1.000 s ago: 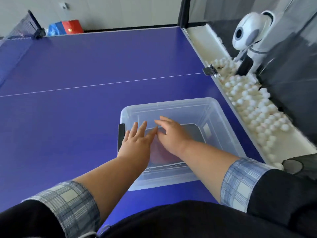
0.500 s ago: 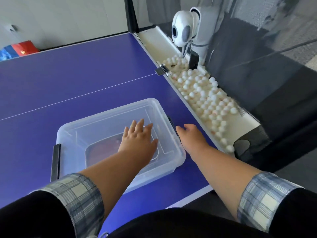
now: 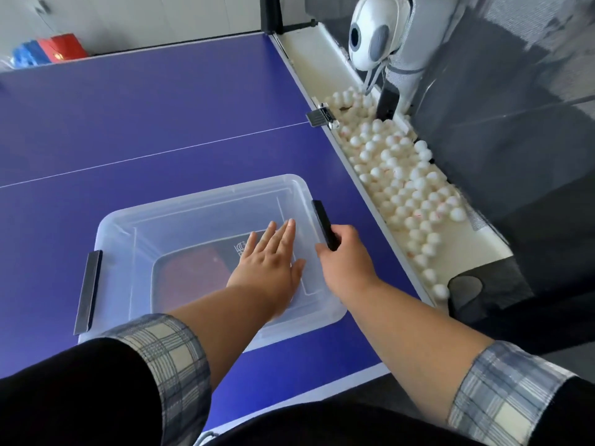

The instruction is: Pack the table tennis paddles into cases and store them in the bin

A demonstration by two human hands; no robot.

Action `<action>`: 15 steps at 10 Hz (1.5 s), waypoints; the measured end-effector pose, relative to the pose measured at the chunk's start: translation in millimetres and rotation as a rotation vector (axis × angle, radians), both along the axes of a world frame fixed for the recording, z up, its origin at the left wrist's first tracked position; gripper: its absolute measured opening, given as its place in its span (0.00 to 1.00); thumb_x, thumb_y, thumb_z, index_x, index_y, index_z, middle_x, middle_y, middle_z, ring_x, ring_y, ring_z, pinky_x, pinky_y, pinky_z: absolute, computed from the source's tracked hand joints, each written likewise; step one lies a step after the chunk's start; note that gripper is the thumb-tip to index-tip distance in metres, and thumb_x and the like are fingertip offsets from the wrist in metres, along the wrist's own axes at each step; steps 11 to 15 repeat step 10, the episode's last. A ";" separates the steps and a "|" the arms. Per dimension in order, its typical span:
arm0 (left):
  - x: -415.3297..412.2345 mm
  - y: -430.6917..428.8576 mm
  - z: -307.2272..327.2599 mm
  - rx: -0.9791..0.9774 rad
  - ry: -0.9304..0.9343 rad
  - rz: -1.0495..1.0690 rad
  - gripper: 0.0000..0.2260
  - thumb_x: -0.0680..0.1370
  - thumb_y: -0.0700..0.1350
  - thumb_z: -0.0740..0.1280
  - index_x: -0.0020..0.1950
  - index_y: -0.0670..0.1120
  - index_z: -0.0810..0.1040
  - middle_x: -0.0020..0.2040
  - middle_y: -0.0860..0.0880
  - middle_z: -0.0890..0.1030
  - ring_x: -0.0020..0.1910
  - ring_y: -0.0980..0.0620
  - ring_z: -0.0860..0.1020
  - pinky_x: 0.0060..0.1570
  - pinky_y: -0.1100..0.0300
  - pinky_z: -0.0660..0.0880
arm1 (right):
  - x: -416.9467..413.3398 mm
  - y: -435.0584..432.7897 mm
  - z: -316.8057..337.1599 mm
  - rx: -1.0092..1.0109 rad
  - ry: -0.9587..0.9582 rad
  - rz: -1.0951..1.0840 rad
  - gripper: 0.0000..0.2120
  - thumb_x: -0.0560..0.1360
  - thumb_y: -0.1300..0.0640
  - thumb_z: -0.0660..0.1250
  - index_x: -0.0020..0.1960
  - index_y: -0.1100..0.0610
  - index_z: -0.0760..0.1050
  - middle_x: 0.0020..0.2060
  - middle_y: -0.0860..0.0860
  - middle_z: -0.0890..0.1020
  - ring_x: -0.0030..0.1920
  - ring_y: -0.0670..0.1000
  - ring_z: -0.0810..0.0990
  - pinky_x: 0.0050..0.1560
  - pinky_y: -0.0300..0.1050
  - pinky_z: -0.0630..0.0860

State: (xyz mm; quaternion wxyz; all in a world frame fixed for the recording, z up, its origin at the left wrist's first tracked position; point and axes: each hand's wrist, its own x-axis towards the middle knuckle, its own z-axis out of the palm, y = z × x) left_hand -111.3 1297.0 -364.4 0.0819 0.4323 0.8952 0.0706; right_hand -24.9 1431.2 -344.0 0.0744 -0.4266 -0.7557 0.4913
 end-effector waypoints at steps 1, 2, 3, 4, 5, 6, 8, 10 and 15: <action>0.4 0.4 1.1 0.032 0.003 -0.009 0.29 0.80 0.59 0.37 0.79 0.51 0.35 0.82 0.52 0.47 0.80 0.52 0.41 0.76 0.52 0.36 | -2.7 -8.6 -1.3 0.209 -0.091 0.183 0.30 0.81 0.51 0.65 0.79 0.51 0.57 0.74 0.51 0.69 0.69 0.55 0.74 0.62 0.55 0.77; -1.0 0.9 0.9 0.042 0.001 -0.010 0.28 0.81 0.58 0.38 0.79 0.51 0.35 0.82 0.52 0.47 0.80 0.51 0.41 0.76 0.50 0.37 | -5.7 -11.5 -1.0 0.456 -0.189 0.292 0.32 0.82 0.50 0.63 0.81 0.53 0.53 0.77 0.53 0.66 0.71 0.56 0.73 0.63 0.52 0.76; -2.5 1.2 -1.2 0.039 -0.002 -0.003 0.27 0.82 0.56 0.40 0.79 0.51 0.36 0.82 0.52 0.47 0.80 0.50 0.41 0.77 0.49 0.38 | -7.0 -13.9 -1.7 0.569 -0.237 0.315 0.31 0.83 0.50 0.62 0.81 0.55 0.53 0.76 0.55 0.66 0.71 0.57 0.72 0.65 0.52 0.74; -2.5 2.2 -2.8 0.044 -0.008 -0.003 0.27 0.82 0.56 0.40 0.80 0.51 0.37 0.82 0.51 0.48 0.80 0.49 0.42 0.77 0.48 0.39 | -7.8 -16.5 -2.4 0.633 -0.247 0.354 0.30 0.83 0.51 0.62 0.81 0.55 0.55 0.76 0.56 0.66 0.71 0.58 0.72 0.67 0.52 0.74; -4.1 1.6 -3.8 0.056 -0.017 -0.007 0.28 0.80 0.58 0.36 0.79 0.51 0.37 0.82 0.51 0.49 0.80 0.49 0.42 0.77 0.48 0.39 | -8.5 -15.4 -4.3 0.611 -0.247 0.372 0.30 0.83 0.50 0.61 0.81 0.54 0.55 0.78 0.56 0.63 0.74 0.58 0.68 0.70 0.53 0.71; -3.8 2.0 -2.7 0.072 -0.018 0.003 0.28 0.81 0.58 0.39 0.80 0.51 0.39 0.82 0.51 0.50 0.80 0.50 0.44 0.76 0.49 0.38 | -8.9 -15.7 -4.6 0.570 -0.268 0.380 0.31 0.83 0.48 0.61 0.81 0.54 0.53 0.80 0.55 0.59 0.77 0.57 0.64 0.72 0.54 0.68; 0.9 -20.4 20.5 0.057 -0.077 0.002 0.32 0.83 0.53 0.55 0.80 0.52 0.39 0.82 0.49 0.47 0.80 0.49 0.44 0.76 0.52 0.44 | -9.9 -17.0 11.8 0.666 -0.373 0.463 0.34 0.82 0.47 0.61 0.82 0.54 0.50 0.82 0.54 0.51 0.81 0.56 0.53 0.77 0.59 0.59; -30.7 -111.2 90.3 0.114 -0.046 0.257 0.31 0.80 0.56 0.60 0.80 0.52 0.53 0.80 0.50 0.57 0.78 0.48 0.56 0.75 0.54 0.53 | -58.3 -26.6 79.8 0.703 -0.291 0.631 0.33 0.80 0.41 0.61 0.80 0.53 0.57 0.82 0.51 0.52 0.81 0.57 0.43 0.78 0.64 0.47; -30.7 -111.2 90.3 0.114 -0.046 0.257 0.31 0.80 0.56 0.60 0.80 0.52 0.53 0.80 0.50 0.57 0.78 0.48 0.56 0.75 0.54 0.53 | -58.3 -26.6 79.8 0.703 -0.291 0.631 0.33 0.80 0.41 0.61 0.80 0.53 0.57 0.82 0.51 0.52 0.81 0.57 0.43 0.78 0.64 0.47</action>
